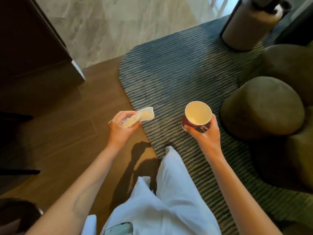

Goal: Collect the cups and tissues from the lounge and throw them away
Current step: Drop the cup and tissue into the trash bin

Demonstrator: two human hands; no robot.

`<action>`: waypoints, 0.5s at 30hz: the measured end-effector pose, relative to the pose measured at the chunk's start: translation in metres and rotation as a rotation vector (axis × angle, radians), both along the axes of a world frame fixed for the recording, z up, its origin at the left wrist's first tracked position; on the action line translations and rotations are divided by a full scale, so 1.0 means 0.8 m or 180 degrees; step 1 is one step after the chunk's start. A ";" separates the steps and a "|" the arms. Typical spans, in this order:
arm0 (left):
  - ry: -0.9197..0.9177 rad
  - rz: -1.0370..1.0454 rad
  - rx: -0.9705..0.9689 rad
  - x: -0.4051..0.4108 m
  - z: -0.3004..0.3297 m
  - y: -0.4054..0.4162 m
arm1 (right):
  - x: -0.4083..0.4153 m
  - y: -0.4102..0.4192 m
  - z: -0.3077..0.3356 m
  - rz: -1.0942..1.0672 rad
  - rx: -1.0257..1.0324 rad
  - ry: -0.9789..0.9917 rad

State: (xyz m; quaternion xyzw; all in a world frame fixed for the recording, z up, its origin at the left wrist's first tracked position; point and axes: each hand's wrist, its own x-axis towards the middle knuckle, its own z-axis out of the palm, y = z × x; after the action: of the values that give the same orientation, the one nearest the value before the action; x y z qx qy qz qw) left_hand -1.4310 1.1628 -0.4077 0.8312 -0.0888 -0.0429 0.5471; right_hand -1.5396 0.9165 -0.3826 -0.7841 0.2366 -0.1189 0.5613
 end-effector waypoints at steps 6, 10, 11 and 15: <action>-0.0077 0.0121 -0.0015 0.192 -0.014 -0.102 | 0.186 -0.104 -0.019 -0.0036 0.0141 -0.0081; 0.0009 0.0289 -0.0036 0.315 -0.005 -0.169 | 0.315 -0.183 -0.006 0.0149 0.0194 -0.0225; 0.0005 0.0271 -0.0048 0.341 -0.002 -0.185 | 0.345 -0.200 -0.002 0.0214 0.0165 -0.0287; 0.0075 0.0218 -0.0135 0.442 0.005 -0.240 | 0.466 -0.258 0.009 0.0299 0.0117 -0.0380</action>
State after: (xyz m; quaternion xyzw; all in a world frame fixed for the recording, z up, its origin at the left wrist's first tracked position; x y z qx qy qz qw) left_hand -1.0771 0.9706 -0.4038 0.8214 -0.0547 -0.0320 0.5668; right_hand -1.1667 0.7101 -0.3754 -0.7754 0.1678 -0.1345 0.5937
